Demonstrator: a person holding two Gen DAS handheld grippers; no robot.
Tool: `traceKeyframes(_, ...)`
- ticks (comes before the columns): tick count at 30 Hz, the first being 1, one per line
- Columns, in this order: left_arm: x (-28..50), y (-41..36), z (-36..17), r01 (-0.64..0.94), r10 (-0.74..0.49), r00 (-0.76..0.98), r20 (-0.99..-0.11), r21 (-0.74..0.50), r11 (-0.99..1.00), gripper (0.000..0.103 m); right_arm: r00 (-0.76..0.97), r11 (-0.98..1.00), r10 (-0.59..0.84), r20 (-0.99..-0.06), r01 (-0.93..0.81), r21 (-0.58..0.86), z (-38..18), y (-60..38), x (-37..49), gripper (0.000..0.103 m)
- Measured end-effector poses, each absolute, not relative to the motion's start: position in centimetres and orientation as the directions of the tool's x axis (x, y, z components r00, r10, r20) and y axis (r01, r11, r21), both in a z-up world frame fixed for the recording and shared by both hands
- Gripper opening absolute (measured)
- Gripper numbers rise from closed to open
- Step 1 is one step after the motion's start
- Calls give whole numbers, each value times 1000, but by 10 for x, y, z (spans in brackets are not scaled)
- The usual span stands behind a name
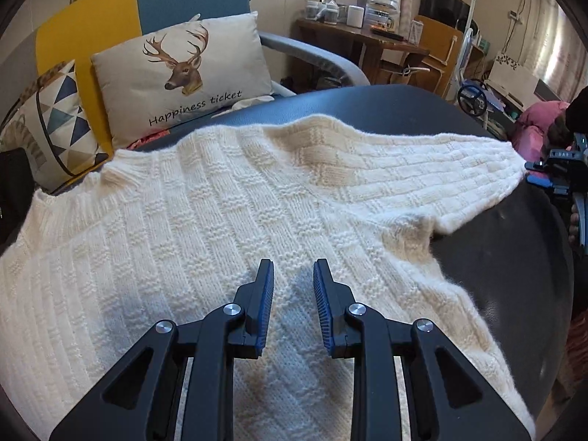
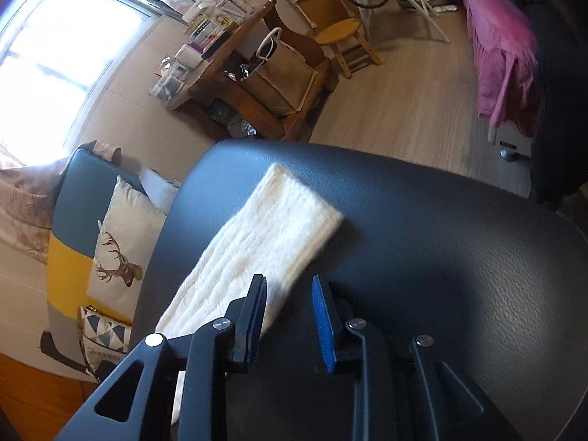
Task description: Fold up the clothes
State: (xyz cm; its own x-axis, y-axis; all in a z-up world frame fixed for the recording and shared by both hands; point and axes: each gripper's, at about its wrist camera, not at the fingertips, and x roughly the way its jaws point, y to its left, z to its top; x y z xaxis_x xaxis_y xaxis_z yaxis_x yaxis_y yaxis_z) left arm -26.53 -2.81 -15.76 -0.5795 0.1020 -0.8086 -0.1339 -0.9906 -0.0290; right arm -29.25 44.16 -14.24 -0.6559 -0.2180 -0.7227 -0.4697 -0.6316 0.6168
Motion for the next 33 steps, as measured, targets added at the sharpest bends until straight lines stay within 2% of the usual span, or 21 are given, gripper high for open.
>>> traceKeyframes(3, -264, -27, -161, -138, 104, -579, -809, -29, -990, 25, -651, -650, -175, -739, -487, 583, -141, 439, -298, 29)
traceKeyframes(6, -264, -29, -161, -136, 115, -580, -806, -44, -990, 25, -629, -771, -97, -772, -443, 457, -134, 423, -309, 31)
traceKeyframes(8, -264, -31, -162, -141, 124, -580, -805, -50, -989, 26, -618, -828, -54, -784, -411, 382, -131, 411, -314, 40)
traceKeyframes(10, -264, -32, -162, -143, 131, -579, -805, -58, -988, 25, -601, -862, -12, -799, -399, 313, -129, 400, -320, 45)
traceKeyframes(11, -265, -33, -162, -144, 134, -577, -806, -61, -988, 25, -597, -870, 3, -802, -396, 292, -129, 395, -322, 51)
traceKeyframes(13, -266, -34, -162, -145, 140, -575, -806, -68, -987, 25, -588, -880, 32, -808, -400, 256, -128, 389, -325, 52)
traceKeyframes(15, -267, -35, -162, -143, 144, -574, -806, -74, -987, 26, -570, -883, 65, -819, -416, 219, -128, 385, -329, 42)
traceKeyframes(16, -267, -35, -162, -143, 144, -574, -806, -75, -987, 26, -557, -883, 82, -826, -425, 199, -128, 385, -331, 20)
traceKeyframes(17, -267, -35, -163, -144, 145, -575, -805, -75, -987, 26, -551, -884, 83, -830, -425, 193, -127, 385, -332, 11)
traceKeyframes(19, -267, -35, -162, -147, 146, -574, -806, -74, -986, 26, -540, -893, 97, -836, -418, 167, -125, 384, -334, 6)
traceKeyframes(22, -269, -32, -161, -167, 158, -571, -806, -74, -983, 26, -543, -922, 154, -826, -379, 78, -113, 371, -336, 5)
traceKeyframes(28, -272, -20, -155, -239, 202, -564, -801, -76, -968, 26, -645, -941, 298, -703, -322, -104, -66, 352, -311, 5)
traceKeyframes(33, -281, -10, -156, -277, 198, -552, -810, -45, -960, 26, -566, -918, 383, -730, -324, -231, -95, 355, -326, 5)
